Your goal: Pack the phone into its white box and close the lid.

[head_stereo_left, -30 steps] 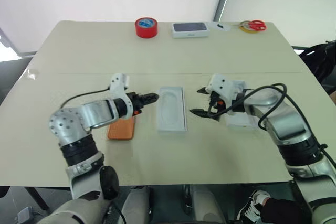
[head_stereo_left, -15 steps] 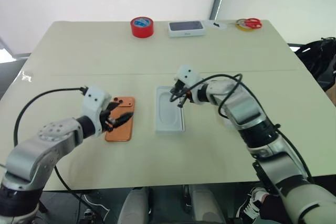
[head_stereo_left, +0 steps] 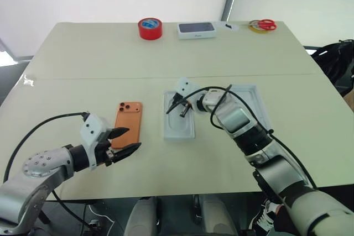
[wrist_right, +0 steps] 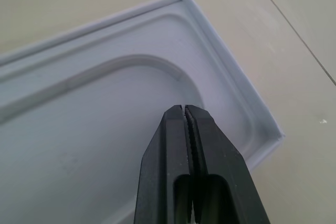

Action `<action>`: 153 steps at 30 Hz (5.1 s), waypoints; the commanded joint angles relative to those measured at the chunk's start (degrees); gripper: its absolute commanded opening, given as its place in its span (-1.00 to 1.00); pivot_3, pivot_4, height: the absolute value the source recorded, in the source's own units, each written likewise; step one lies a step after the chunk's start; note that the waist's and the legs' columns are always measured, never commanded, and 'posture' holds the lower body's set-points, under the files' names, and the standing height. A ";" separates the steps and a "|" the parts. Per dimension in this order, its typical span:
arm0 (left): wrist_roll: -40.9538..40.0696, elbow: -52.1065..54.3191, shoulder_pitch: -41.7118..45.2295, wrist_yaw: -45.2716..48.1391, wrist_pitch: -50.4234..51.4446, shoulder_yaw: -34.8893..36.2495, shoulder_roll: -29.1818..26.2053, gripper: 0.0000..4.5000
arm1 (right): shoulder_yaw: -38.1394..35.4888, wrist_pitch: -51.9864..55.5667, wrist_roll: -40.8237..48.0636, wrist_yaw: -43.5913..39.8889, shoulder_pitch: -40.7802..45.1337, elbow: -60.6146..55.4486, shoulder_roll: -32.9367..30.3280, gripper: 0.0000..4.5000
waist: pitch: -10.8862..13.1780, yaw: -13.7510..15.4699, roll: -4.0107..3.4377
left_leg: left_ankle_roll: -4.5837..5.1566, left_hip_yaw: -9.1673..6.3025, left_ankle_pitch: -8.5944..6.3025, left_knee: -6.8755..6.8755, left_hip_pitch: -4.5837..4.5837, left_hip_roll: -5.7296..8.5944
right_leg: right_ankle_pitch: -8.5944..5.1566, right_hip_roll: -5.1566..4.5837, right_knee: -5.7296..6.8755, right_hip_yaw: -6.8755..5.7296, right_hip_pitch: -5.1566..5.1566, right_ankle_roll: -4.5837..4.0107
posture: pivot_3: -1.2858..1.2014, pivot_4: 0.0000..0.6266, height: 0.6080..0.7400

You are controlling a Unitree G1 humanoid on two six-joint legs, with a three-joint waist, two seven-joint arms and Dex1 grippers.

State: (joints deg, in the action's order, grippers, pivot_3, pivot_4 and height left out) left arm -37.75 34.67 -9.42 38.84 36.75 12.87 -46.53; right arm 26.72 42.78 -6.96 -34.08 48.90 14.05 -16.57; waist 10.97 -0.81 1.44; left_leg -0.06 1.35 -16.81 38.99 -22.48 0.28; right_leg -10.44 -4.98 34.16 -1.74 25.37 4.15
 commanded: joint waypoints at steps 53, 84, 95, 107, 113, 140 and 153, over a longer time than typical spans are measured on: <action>-25.83 -16.17 28.96 -34.76 55.75 16.35 23.60 0.98 | 14.49 2.33 -3.99 -8.61 -0.26 -7.16 11.04 -1.00 | -0.15 0.03 0.06 | -0.08 -0.23 0.03 0.02 0.13 0.08 | 0.09 0.00 0.14 -0.06 -0.16 0.15 | 0.03 -0.52 0.87; -35.55 -27.88 30.73 -46.35 55.75 27.91 22.71 -0.26 | 12.07 3.60 -4.25 -8.67 -0.83 -10.23 9.51 -1.00 | -0.15 -0.02 0.06 | -0.10 -0.22 0.02 -0.02 0.11 0.06 | 0.10 -0.02 0.12 -0.08 -0.09 0.15 | 0.03 -0.52 0.87; -49.88 -30.53 31.48 -55.14 47.96 29.34 23.71 -0.98 | -4.03 -1.75 6.42 -13.21 -4.86 -27.08 1.95 -1.00 | -0.13 0.10 0.11 | -0.11 -0.24 0.02 -0.08 0.10 0.06 | 0.13 -0.04 0.09 -0.11 -0.08 0.21 | 0.03 -0.52 0.87; -70.83 -29.37 36.38 -69.78 24.91 8.55 24.88 -0.98 | -27.29 -3.36 20.96 -20.58 -14.05 -25.15 -17.49 -1.00 | -0.08 1.57 0.20 | -0.03 -0.13 -0.02 -0.05 0.03 0.23 | 0.03 -0.33 -0.08 -0.09 -0.14 0.02 | 0.03 -0.52 0.87; -64.17 -34.66 42.59 -66.67 22.96 -0.97 29.46 -0.98 | -32.34 -4.07 22.92 -20.91 -21.63 -26.05 -24.05 -1.00 | -0.06 1.41 0.20 | 0.04 -0.07 -0.01 0.03 0.03 0.25 | 0.02 -0.23 -0.17 -0.07 -0.25 0.01 | 0.03 -0.52 0.87; -52.15 -40.71 42.52 -60.59 25.70 -5.26 33.94 -0.98 | -33.66 -6.52 28.78 -19.51 -28.78 -30.39 -27.64 -1.00 | -0.04 1.64 0.19 | 0.06 -0.07 -0.02 0.09 0.03 0.07 | 0.00 -0.02 -0.17 -0.01 -0.23 0.04 | 0.03 -0.52 0.87; -51.96 -40.17 43.44 -61.16 28.14 -3.72 35.00 0.50 | -31.57 -7.07 28.96 -18.17 -28.66 -31.17 -27.30 -1.00 | -0.04 1.62 0.19 | 0.06 -0.08 -0.02 0.10 0.04 0.07 | 0.00 -0.02 -0.17 -0.01 -0.24 0.04 | 0.03 -0.52 0.87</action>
State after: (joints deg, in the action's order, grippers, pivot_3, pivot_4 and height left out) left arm -88.57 -7.54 33.46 -21.81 64.31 7.98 -11.00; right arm -4.66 36.41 21.14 -52.48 19.13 -15.12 -43.83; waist 10.93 0.81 1.64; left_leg 0.00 1.27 -16.83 39.09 -22.44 0.36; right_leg -10.44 -5.00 34.00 -1.75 25.13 4.19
